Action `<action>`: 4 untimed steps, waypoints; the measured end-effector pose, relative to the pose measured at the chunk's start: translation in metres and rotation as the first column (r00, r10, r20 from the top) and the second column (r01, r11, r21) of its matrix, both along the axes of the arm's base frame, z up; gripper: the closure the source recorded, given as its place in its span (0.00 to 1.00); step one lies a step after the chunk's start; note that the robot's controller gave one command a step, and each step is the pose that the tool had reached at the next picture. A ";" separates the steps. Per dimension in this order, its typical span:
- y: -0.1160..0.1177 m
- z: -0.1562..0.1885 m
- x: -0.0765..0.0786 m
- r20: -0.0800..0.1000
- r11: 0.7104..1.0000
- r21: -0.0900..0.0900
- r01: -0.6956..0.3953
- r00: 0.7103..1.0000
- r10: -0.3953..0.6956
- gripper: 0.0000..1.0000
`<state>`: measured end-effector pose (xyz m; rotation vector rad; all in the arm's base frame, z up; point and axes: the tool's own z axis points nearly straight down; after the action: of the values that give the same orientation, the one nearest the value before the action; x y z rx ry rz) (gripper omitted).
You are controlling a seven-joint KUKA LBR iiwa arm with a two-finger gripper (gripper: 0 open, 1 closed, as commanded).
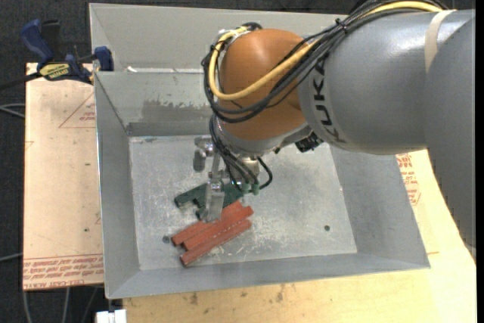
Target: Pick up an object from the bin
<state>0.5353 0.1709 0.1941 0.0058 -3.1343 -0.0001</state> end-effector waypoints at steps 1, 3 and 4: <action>-0.026 -0.123 -0.041 0.016 0.885 -0.001 -0.465 0.885 0.465 0.00; -0.025 -0.122 -0.038 0.013 0.888 0.001 -0.459 0.888 0.459 0.00; -0.025 -0.122 -0.037 0.011 0.890 0.001 -0.456 0.890 0.456 0.00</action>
Offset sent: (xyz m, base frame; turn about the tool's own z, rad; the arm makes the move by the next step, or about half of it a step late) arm -0.0438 -0.0271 -0.1241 -0.4872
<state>0.4981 0.1459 0.0719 0.7440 -3.0560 -0.0029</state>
